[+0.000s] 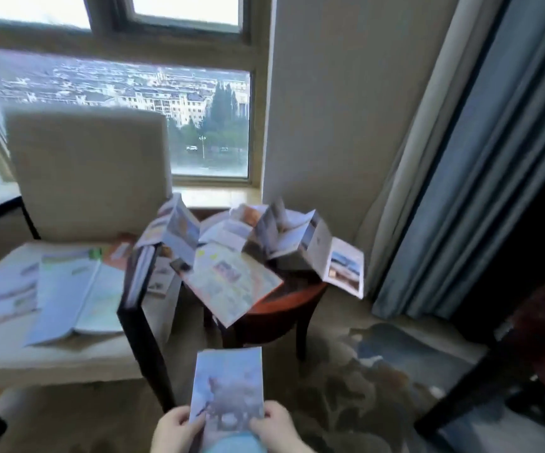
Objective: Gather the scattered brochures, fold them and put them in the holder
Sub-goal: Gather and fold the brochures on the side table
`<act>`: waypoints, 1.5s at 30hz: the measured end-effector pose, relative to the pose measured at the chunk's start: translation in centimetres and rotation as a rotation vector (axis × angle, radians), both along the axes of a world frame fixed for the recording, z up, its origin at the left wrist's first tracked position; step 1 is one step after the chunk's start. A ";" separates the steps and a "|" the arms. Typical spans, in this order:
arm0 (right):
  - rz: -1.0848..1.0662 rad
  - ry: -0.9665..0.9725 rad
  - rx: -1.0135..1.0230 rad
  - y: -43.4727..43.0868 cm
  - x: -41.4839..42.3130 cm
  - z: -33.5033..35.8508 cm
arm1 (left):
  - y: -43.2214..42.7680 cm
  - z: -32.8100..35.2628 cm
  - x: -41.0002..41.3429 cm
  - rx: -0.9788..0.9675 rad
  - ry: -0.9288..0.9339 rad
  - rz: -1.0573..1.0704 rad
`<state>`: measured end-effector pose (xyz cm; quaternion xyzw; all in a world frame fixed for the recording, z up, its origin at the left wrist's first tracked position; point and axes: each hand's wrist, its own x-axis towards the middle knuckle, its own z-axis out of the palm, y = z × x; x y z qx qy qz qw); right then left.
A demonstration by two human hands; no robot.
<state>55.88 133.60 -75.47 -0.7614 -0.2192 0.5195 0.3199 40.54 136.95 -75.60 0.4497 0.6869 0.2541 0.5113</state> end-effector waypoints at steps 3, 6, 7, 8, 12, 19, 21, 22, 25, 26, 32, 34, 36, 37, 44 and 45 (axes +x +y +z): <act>0.108 0.084 0.088 0.5 2.5 11.9 | 0.5 11.6 1.7 0.019 -0.100 0.009; 0.068 0.079 0.216 3.0 5.1 25.5 | 3.1 25.2 4.7 0.084 -0.141 0.012; 0.082 0.062 0.235 3.5 5.7 29.3 | 3.6 28.9 5.4 0.105 -0.155 0.006; 0.083 0.046 0.242 3.9 6.3 32.7 | 4.1 32.3 6.1 0.125 -0.161 0.002; 0.053 0.059 0.341 5.4 8.6 43.8 | 5.4 44.3 8.6 0.259 -0.220 -0.019; 0.014 -0.072 0.444 8.6 10.5 49.3 | 7.6 51.1 10.6 0.357 -0.202 0.023; 0.019 -0.161 0.438 9.5 10.5 48.0 | 8.5 50.1 10.8 0.382 -0.148 0.016; 0.008 -0.212 0.429 10.1 10.4 47.1 | 9.1 49.3 10.8 0.391 -0.131 0.021; -0.030 -0.309 0.393 12.1 10.1 44.0 | 11.6 46.0 10.6 0.362 -0.080 0.058; -0.035 -0.312 0.379 12.9 10.0 42.8 | 12.5 44.7 10.4 0.342 -0.081 0.061; -0.019 -0.282 0.260 18.6 8.8 34.6 | 20.0 35.4 9.3 0.250 -0.055 0.056; -0.013 -0.255 0.219 20.8 8.8 31.6 | 22.5 32.0 9.2 0.216 -0.015 0.022; 0.000 -0.222 0.197 22.5 8.6 28.6 | 24.3 28.6 9.2 0.156 0.010 0.005; -0.006 -0.213 0.185 23.2 8.6 26.9 | 25.0 26.9 9.3 0.119 0.019 0.002; -0.133 -0.076 0.089 23.9 11.0 16.5 | 27.1 16.5 12.3 -0.052 0.060 -0.092; -0.158 -0.063 0.073 24.0 12.2 15.5 | 27.4 15.5 13.3 -0.070 0.015 -0.101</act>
